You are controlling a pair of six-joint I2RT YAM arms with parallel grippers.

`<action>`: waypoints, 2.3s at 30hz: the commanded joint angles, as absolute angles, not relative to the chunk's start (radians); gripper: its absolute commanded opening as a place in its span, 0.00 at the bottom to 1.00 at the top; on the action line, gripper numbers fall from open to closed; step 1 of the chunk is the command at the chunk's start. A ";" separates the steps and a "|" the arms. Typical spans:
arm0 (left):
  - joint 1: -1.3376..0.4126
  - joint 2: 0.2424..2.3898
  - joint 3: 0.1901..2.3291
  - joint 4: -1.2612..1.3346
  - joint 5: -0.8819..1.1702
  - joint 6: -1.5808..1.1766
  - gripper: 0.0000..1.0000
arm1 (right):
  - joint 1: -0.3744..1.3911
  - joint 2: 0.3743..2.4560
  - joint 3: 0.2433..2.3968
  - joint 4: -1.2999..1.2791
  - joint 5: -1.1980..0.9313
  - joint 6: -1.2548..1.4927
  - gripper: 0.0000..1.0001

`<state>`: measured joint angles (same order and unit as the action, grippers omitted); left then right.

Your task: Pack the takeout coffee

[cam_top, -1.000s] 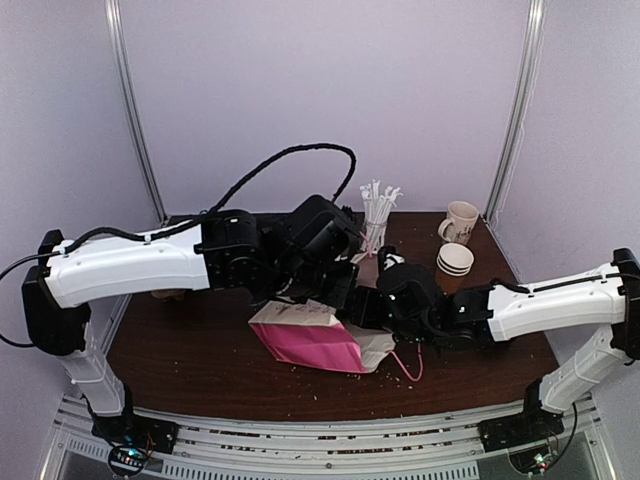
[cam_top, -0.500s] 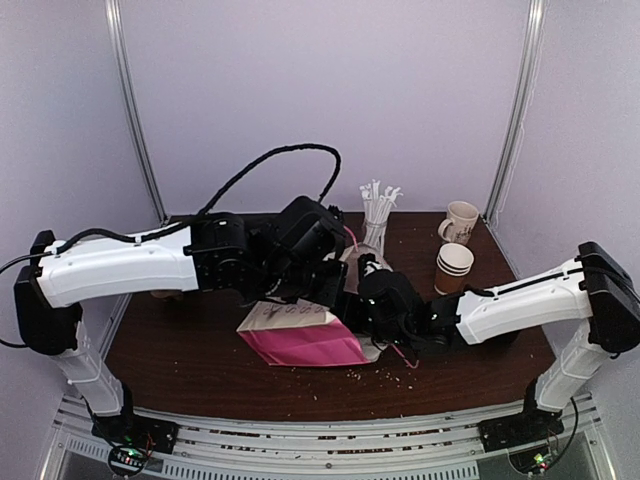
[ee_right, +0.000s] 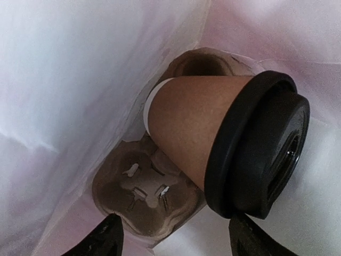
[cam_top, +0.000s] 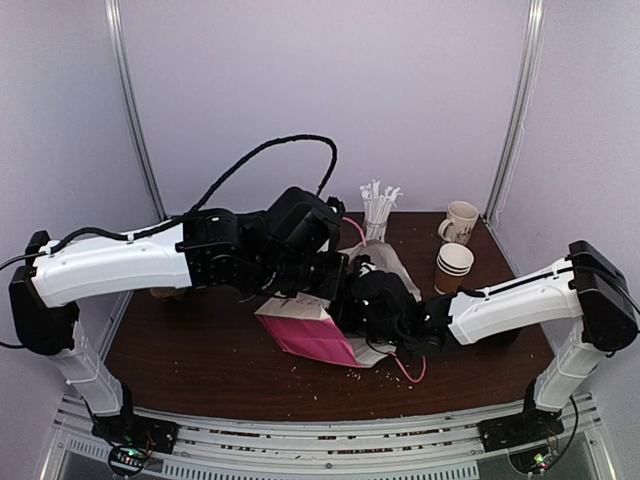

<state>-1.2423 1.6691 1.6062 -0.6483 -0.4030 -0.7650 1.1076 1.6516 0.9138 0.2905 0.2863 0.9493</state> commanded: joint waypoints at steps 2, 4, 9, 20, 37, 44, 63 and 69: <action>-1.239 1.628 1.603 -0.560 -0.386 -0.759 0.00 | 1.104 1.638 0.910 0.287 0.415 0.969 0.69; -1.238 1.628 1.600 -0.558 -0.384 -0.760 0.00 | 1.102 1.634 0.911 0.292 0.434 0.966 0.64; -1.238 1.632 1.601 -0.558 -0.372 -0.760 0.00 | 1.101 1.653 0.927 0.290 0.455 0.961 0.49; -1.238 1.610 1.581 -0.576 -0.398 -0.774 0.00 | 1.091 1.626 0.923 0.294 0.476 0.897 0.23; -1.215 1.593 1.536 -0.618 -0.432 -0.827 0.00 | 1.091 1.460 0.825 0.286 0.469 0.842 0.02; -1.215 1.589 1.532 -0.616 -0.420 -0.827 0.00 | 1.072 1.483 0.828 0.313 0.418 0.890 0.32; -1.215 1.609 1.562 -0.549 -0.319 -0.750 0.00 | 1.021 1.684 0.969 0.405 0.388 0.991 0.51; -1.215 1.591 1.542 -0.542 -0.327 -0.752 0.00 | 1.013 1.715 0.995 0.385 0.359 0.994 0.28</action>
